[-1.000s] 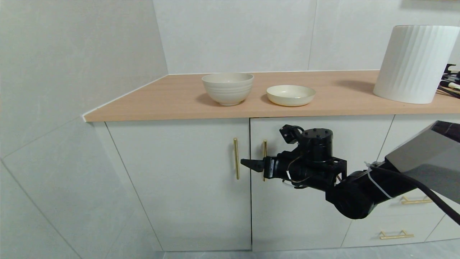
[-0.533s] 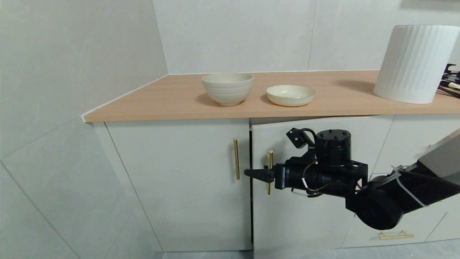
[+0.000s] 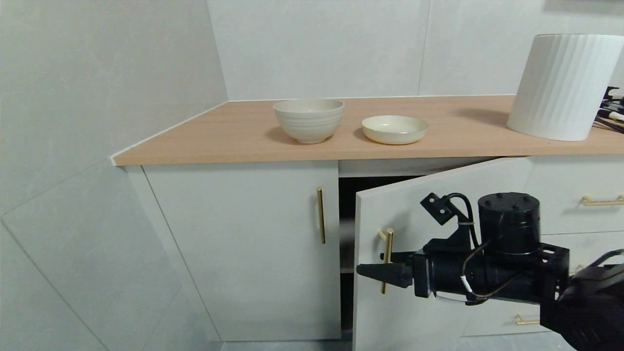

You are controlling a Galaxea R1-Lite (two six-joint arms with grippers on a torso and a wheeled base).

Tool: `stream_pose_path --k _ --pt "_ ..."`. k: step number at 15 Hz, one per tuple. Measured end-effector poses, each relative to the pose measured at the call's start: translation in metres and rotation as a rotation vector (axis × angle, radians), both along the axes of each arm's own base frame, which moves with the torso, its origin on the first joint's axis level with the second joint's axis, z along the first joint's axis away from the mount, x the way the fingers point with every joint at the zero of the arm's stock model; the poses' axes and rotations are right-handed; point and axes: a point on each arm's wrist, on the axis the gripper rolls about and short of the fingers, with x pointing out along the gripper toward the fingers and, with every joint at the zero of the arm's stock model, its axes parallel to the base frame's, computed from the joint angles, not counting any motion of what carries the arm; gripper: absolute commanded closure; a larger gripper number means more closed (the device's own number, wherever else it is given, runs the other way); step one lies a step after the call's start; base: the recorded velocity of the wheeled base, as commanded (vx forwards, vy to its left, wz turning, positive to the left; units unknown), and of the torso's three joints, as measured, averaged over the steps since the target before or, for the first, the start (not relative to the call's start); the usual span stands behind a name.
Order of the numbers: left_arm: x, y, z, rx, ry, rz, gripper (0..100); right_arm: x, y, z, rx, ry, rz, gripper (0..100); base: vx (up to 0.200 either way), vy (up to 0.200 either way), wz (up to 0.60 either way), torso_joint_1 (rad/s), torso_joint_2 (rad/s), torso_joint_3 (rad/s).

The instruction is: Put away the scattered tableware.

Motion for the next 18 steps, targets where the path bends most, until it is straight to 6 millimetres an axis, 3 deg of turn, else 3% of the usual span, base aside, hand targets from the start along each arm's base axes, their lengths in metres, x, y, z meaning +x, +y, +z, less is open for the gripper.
stream_pose_path --k 4,10,12,15,18 --pt "0.000 0.000 0.000 -0.001 0.000 0.000 0 -0.025 -0.016 0.008 0.023 0.002 0.071 0 0.000 0.000 0.00 0.000 0.00 0.000" --pt "-0.001 0.000 0.005 -0.005 -0.034 -0.006 0 -0.041 -0.027 0.010 0.027 0.003 0.085 0 0.000 0.000 0.00 0.000 0.00 0.000" --pt "-0.005 -0.002 0.019 -0.001 -0.080 -0.075 0 -0.043 -0.028 0.011 0.030 -0.001 0.085 0 0.000 0.000 0.00 0.000 0.00 0.000" --pt "-0.014 -0.006 0.057 -0.012 -0.060 -0.295 0 -0.044 -0.029 0.013 0.033 -0.006 0.086 0 0.000 0.000 0.00 0.000 0.00 0.000" --pt "0.000 -0.010 0.101 -0.040 0.024 -0.483 0 -0.045 -0.029 0.014 0.036 -0.010 0.086 0 0.000 0.000 0.00 0.000 0.00 0.000"
